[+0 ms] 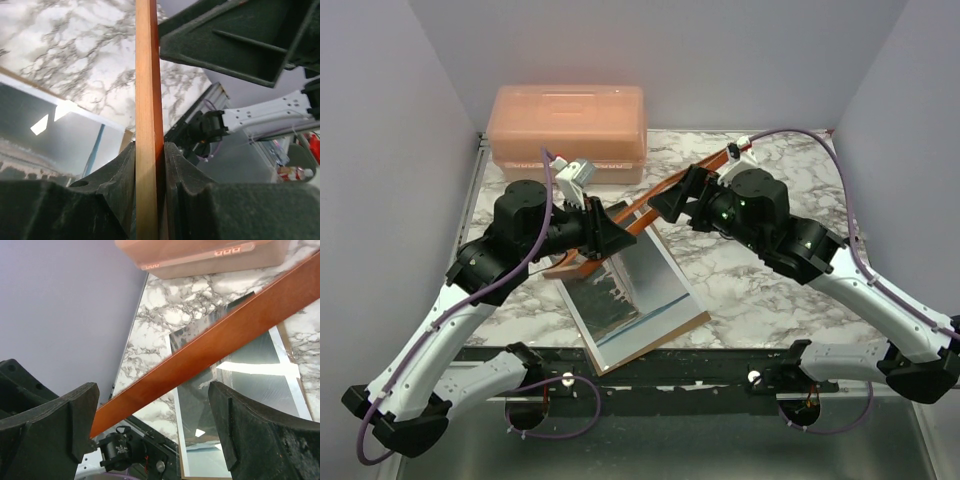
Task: Put the photo into the frame
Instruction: Turn over the photo frame at the center of the board.
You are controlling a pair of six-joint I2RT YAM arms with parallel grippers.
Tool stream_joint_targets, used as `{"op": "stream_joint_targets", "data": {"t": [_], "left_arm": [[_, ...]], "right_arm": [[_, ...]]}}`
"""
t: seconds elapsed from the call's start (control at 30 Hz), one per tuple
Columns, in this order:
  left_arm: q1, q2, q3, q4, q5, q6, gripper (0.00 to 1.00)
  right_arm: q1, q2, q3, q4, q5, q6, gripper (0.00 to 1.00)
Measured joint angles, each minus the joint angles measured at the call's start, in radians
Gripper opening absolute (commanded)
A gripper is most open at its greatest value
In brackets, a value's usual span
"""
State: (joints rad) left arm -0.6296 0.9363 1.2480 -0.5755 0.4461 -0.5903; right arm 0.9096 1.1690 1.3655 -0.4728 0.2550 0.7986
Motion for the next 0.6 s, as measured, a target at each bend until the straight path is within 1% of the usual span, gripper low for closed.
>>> {"op": "stream_joint_targets", "data": {"t": [0.17,0.33,0.5,0.6], "left_arm": [[-0.001,-0.017,-0.069,-0.057,-0.071,-0.014,0.0],[-0.008,-0.042,-0.166,-0.025,-0.138,-0.027,0.0],[-0.012,-0.084,-0.245,0.024,-0.183,-0.063,0.0],[-0.023,-0.092,-0.268,0.051,-0.185,-0.08,0.0]], "right_arm": [[0.0,0.008,-0.051,0.035,-0.044,0.051,1.0],[-0.028,-0.01,-0.15,0.068,-0.082,0.141,1.0],[-0.1,-0.013,-0.266,0.128,-0.174,0.231,0.92],[-0.126,-0.013,-0.351,0.192,-0.24,0.288,0.91]]}}
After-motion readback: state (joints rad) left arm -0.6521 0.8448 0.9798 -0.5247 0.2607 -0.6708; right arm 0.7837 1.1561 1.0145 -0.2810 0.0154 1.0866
